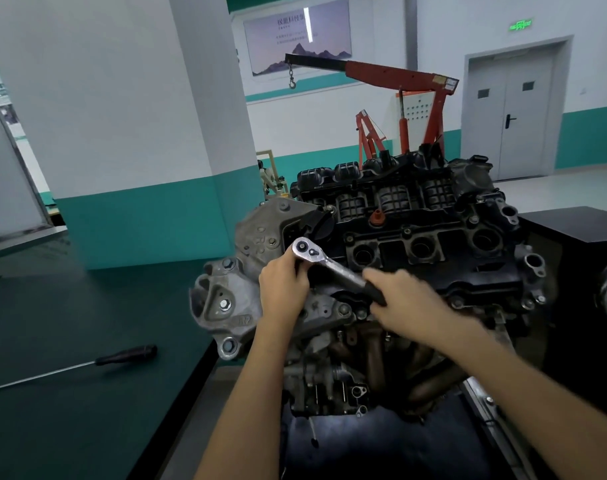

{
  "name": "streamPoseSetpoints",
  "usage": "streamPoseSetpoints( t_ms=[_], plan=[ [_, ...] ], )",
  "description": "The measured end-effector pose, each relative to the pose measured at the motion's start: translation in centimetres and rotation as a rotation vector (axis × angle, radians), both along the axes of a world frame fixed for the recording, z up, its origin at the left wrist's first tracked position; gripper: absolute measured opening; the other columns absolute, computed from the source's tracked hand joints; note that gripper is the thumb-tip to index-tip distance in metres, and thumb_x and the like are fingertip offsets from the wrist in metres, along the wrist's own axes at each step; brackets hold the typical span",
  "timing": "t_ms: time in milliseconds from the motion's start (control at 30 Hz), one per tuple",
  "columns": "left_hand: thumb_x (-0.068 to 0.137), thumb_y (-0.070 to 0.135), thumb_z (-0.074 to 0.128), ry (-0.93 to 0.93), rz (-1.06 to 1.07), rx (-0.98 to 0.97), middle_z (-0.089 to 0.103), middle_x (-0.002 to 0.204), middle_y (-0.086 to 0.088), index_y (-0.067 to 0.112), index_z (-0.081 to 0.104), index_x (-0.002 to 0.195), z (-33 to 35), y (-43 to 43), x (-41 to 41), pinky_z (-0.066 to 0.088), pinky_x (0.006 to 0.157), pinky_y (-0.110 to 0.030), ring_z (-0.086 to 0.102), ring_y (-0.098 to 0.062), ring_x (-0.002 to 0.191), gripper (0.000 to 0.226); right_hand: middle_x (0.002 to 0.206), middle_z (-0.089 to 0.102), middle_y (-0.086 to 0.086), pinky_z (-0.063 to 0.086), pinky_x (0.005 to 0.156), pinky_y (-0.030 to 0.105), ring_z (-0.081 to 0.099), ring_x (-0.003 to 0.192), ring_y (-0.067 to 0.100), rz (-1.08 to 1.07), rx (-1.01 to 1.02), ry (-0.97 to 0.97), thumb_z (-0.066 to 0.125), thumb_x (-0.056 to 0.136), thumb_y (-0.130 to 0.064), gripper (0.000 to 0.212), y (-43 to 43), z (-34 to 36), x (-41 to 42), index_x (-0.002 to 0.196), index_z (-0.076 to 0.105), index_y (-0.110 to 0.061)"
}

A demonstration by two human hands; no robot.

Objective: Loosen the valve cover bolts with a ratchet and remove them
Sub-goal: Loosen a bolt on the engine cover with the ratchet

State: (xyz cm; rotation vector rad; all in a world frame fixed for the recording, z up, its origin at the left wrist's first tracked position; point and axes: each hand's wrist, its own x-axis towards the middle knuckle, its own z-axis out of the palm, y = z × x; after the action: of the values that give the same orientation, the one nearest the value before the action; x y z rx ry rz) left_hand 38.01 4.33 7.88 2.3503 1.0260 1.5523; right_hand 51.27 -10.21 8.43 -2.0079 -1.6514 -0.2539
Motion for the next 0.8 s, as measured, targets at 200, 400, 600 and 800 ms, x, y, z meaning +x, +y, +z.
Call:
streamPoseSetpoints(
  t_ms=[200,400,600,800],
  plan=[
    [0.091,0.014,0.06,0.033,0.012,-0.076,0.069,0.076,-0.011,0.005,0.066,0.087,0.0,0.5,0.0,0.049,0.071,-0.043,0.063,-0.031,0.074,0.011,0.073,0.058,0.01,0.049,0.061,0.038,0.057,0.064,0.027,0.12,0.192,0.698,0.055,0.083,-0.007,0.021,2.2,-5.9,-9.9,0.102,0.049,-0.013],
    [0.085,0.017,0.061,-0.008,-0.118,-0.082,0.072,0.08,0.001,0.023,0.07,0.088,0.2,0.4,-0.4,0.05,0.072,-0.036,0.066,-0.02,0.079,0.01,0.08,0.059,0.01,0.049,0.065,0.034,0.059,0.074,0.033,0.184,0.042,0.506,0.058,0.08,-0.006,0.03,1.1,-4.4,-5.9,0.104,0.055,-0.024],
    [0.094,0.028,0.058,0.039,-0.127,-0.032,0.064,0.067,0.0,0.016,0.07,0.095,0.4,0.3,-0.5,0.039,0.063,-0.034,0.062,-0.028,0.072,0.016,0.073,0.047,-0.003,0.038,0.062,0.031,0.063,0.082,0.032,0.044,-0.118,-0.271,0.062,0.085,-0.017,0.032,0.7,3.7,3.8,0.115,0.055,-0.024],
    [0.09,0.009,0.058,-0.006,-0.014,-0.038,0.065,0.068,-0.014,0.003,0.061,0.079,0.0,0.0,-0.2,0.034,0.058,-0.035,0.058,-0.037,0.067,0.013,0.077,0.054,0.003,0.038,0.062,0.033,0.061,0.078,0.031,0.039,-0.028,0.014,0.06,0.082,-0.018,0.017,-0.2,0.0,0.0,0.092,0.048,-0.024]
  ],
)
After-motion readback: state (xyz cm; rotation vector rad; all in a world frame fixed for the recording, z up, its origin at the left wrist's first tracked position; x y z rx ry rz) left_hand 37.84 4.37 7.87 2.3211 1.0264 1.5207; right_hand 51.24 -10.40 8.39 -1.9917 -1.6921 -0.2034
